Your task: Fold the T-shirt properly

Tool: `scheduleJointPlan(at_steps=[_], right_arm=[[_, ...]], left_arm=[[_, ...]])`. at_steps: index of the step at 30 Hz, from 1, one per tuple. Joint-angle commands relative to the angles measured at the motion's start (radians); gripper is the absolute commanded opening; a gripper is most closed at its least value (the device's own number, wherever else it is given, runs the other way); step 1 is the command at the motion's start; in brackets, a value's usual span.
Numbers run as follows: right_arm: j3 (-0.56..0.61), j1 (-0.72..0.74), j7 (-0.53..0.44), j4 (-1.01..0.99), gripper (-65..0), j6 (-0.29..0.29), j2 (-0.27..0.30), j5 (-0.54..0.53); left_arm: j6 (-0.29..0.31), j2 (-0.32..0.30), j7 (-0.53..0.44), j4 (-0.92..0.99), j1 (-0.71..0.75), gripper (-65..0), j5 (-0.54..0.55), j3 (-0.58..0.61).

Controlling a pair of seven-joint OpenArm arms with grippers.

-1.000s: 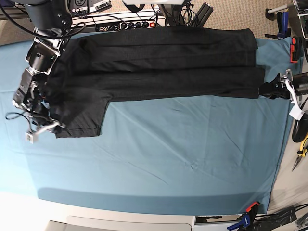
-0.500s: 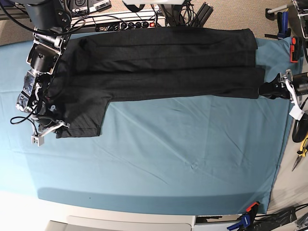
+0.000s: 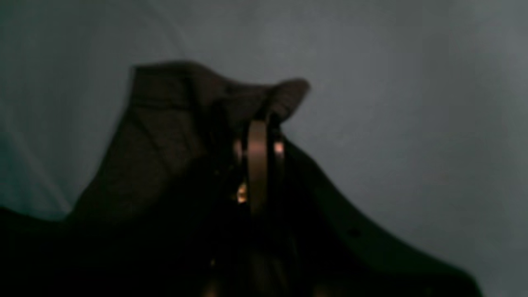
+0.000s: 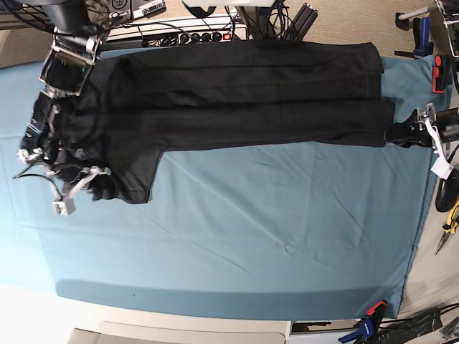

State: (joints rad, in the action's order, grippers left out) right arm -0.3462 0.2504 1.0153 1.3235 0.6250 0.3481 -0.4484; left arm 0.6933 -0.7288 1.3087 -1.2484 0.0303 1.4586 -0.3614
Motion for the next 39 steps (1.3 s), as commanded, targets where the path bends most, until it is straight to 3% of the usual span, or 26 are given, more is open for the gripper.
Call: scheduleJointPlan(at_steps=[1,10,31,39], right_arm=[[-0.002,0.001,0.006,0.055,-65.0,0.006,0.015,-0.032],[-0.002,-0.176,0.146,0.258,-65.0,0.006,0.014,-0.22],[-0.002,-0.665,0.182,0.809,-65.0,0.006,0.014,-0.225],[-0.002,-0.782,0.182,0.89,-65.0,0.006,0.014,-0.224]], left_arm=[[0.005,-0.027,-0.008,-0.013,-0.014,-40.1,0.025,-0.008],[0.005,-0.027,-0.008,-0.013,-0.013,-40.1,0.025,-0.008],[0.005,-0.027,-0.008,-0.013,-0.014,-40.1,0.025,-0.008],[0.005,-0.027,-0.008,-0.013,-0.013,-40.1,0.025,-0.008]])
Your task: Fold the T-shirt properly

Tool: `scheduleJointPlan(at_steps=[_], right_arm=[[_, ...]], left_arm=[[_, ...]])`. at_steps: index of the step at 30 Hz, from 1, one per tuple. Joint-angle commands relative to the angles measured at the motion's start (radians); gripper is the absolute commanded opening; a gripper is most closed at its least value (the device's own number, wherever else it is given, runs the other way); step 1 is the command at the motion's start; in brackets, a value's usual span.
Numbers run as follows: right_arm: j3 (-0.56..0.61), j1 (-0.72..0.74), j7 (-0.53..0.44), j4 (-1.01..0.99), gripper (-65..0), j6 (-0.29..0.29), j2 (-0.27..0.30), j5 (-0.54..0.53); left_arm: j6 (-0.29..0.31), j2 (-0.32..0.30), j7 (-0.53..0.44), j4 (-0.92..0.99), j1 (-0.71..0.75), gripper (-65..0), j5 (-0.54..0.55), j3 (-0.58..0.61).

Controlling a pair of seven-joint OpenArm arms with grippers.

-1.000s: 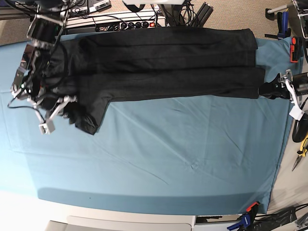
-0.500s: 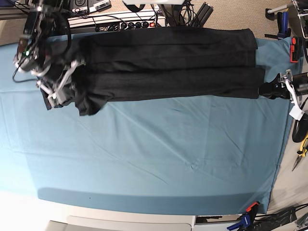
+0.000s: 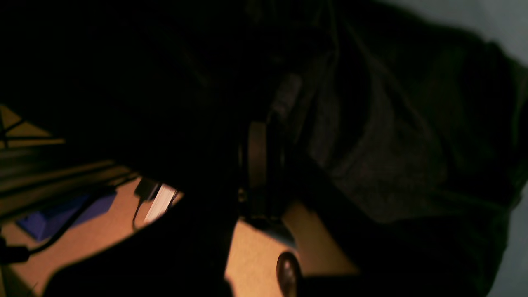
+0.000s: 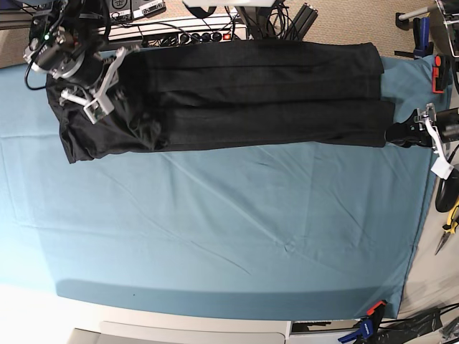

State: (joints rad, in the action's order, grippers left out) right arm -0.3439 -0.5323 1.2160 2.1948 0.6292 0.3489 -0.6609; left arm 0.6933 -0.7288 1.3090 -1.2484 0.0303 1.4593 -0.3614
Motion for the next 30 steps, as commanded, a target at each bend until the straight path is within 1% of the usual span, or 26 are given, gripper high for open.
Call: scheduleJointPlan(at_steps=[1,7,8,10,11,12,15,18,21,24,26,29,30], right_arm=[[-0.005,-0.006,-0.018,0.018,-65.0,0.002,0.014,-0.012],[-0.005,-0.011,-0.011,0.018,-65.0,0.003,0.013,0.03],[-0.005,-0.011,-0.015,0.018,-62.5,0.003,0.013,0.03],[-0.005,-0.011,-0.034,0.018,-48.2,0.003,0.008,0.03],[-0.005,-0.011,-0.054,0.018,-42.3,0.003,0.005,0.03],[-0.005,-0.011,-0.075,0.018,-38.8,0.003,-0.003,0.032],[-0.005,0.008,-0.138,0.018,-38.4,0.002,-0.044,0.034],[-0.005,0.07,-0.148,0.018,-38.4,0.003,-0.121,0.048],[-0.005,0.132,-0.167,0.018,-38.4,0.003,-0.203,0.093],[-0.005,0.17,-0.19,0.018,-38.4,0.002,-0.262,0.134],[-0.005,0.181,-0.205,0.018,-38.4,-0.003,-0.278,0.166],[-0.005,0.19,-0.233,0.018,-38.4,-0.044,-0.273,0.233],[-0.005,0.192,-0.243,0.018,-38.4,-0.056,-0.271,0.257]], left_arm=[[0.005,-0.027,-0.009,-0.013,-0.014,-40.1,0.024,-0.008],[0.005,-0.027,-0.01,-0.013,-0.014,-40.1,0.024,-0.008],[0.005,-0.027,-0.016,-0.013,-0.013,-40.1,0.024,-0.008],[0.005,-0.027,-0.041,-0.013,-0.013,-40.1,0.024,-0.008],[0.005,-0.027,-0.049,-0.013,-0.013,-40.1,0.024,-0.008],[0.005,-0.027,-0.054,-0.013,-0.014,-40.1,0.024,-0.008],[0.005,-0.027,-0.054,-0.013,-0.013,-40.1,0.024,-0.008],[0.005,-0.027,-0.053,-0.013,-0.009,-40.1,0.024,-0.008],[0.005,-0.027,-0.051,-0.013,-0.008,-40.1,0.024,-0.008],[0.005,-0.031,-0.025,-0.013,-0.002,-40.0,0.024,-0.008],[0.005,-0.039,-0.007,-0.013,0.01,-40.0,0.024,-0.008],[0.005,-0.057,0.0,-0.013,0.039,-40.0,0.024,-0.009],[0.005,-0.064,0.0,-0.013,0.05,-39.0,0.024,-0.009]])
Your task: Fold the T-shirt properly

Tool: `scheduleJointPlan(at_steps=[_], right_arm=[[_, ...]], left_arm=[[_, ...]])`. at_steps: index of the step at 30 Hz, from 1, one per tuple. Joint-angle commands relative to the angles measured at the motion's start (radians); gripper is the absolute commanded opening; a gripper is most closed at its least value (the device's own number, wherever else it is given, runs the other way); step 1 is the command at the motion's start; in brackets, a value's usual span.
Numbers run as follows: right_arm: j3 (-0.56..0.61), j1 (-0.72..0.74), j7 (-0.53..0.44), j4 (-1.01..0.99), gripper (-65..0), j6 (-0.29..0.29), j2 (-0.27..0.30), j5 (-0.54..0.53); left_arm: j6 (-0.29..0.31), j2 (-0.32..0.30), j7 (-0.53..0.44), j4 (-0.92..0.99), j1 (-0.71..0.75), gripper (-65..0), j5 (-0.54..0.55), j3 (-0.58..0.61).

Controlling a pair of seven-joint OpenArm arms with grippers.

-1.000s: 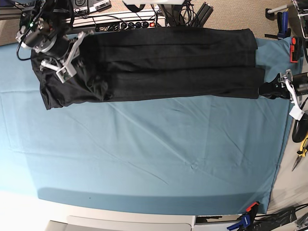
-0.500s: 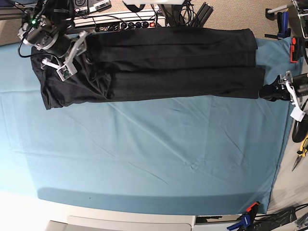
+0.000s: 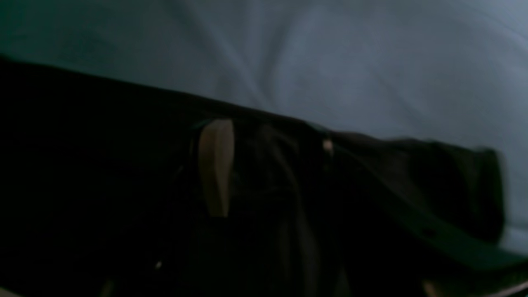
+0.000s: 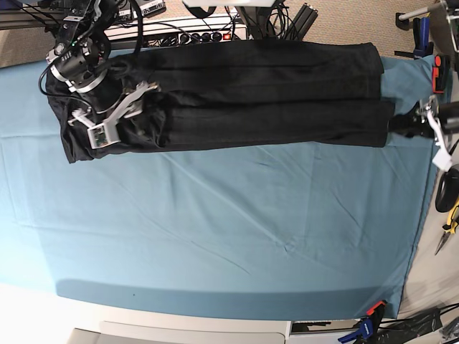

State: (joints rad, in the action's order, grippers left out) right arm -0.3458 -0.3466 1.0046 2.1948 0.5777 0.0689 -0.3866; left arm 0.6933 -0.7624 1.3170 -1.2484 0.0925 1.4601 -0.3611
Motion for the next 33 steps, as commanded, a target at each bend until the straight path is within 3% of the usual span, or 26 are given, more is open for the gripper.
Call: scheduleJointPlan(at_steps=[1,5,15,23,33], right_arm=[[-0.003,0.01,-0.039,0.018,-38.4,-0.019,0.009,0.01],[-0.003,0.017,-0.049,0.018,-38.4,-0.049,0.009,0.064],[-0.003,0.017,-0.056,0.018,-38.4,-0.057,0.009,0.066],[-0.003,0.017,-0.056,0.018,-38.4,-0.059,0.009,0.066],[-0.003,0.017,-0.056,0.018,-38.4,-0.059,0.009,0.066]], left_arm=[[0.005,-0.039,-0.008,-0.013,0.001,-37.4,0.023,-0.009],[0.005,-0.059,-0.008,-0.013,0.052,-36.0,0.023,-0.029],[0.005,-0.063,-0.001,-0.013,0.244,-33.8,0.023,-0.088],[0.003,-0.029,-0.001,-0.021,0.282,-33.6,0.023,-0.087],[0.005,-0.014,0.048,-0.275,0.352,-36.1,0.023,-0.099]])
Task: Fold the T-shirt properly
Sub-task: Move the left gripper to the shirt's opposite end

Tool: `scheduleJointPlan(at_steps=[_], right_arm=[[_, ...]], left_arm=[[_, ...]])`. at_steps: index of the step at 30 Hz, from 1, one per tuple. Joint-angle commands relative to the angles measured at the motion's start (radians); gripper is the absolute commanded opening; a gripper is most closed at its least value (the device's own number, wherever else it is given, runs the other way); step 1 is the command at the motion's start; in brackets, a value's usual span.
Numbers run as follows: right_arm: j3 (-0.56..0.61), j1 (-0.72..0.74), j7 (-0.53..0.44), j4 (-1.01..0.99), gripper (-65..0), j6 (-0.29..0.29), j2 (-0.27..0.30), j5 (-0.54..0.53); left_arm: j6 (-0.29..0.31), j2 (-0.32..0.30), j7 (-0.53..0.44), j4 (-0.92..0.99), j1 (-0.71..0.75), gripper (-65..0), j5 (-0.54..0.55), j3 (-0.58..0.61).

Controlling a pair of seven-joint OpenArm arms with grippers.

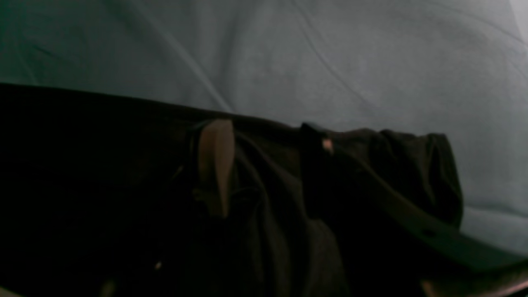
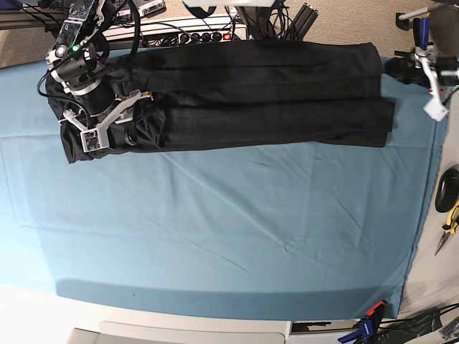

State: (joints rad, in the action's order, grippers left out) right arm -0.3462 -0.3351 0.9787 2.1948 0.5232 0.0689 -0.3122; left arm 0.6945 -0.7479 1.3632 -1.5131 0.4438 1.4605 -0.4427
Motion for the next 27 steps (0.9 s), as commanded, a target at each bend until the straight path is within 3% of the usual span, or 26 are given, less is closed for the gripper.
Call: scheduleJointPlan(at_steps=[1,8,14,18,27], right_arm=[[-0.002,0.005,-0.03,0.018,-38.4,-0.005,0.009,-0.008],[-0.002,0.005,-0.029,0.018,-38.4,-0.005,0.009,-0.008],[-0.002,0.005,-0.031,0.018,-38.4,-0.004,0.009,-0.008],[-0.002,0.006,-0.034,0.018,-38.4,-0.005,0.009,-0.009],[-0.002,0.005,-0.032,0.018,-38.4,-0.004,0.009,-0.008]], left_arm=[[0.004,-0.028,0.009,-0.059,0.017,-38.1,0.023,-0.027],[0.004,-0.024,0.033,-0.403,0.182,-44.1,0.023,-0.183],[0.004,0.06,0.024,-0.507,0.26,-65.0,0.023,-0.23],[0.004,0.109,-0.055,-0.507,0.258,-65.0,0.017,-0.179],[0.004,0.116,-0.203,-0.507,0.257,-65.0,-0.325,0.016]])
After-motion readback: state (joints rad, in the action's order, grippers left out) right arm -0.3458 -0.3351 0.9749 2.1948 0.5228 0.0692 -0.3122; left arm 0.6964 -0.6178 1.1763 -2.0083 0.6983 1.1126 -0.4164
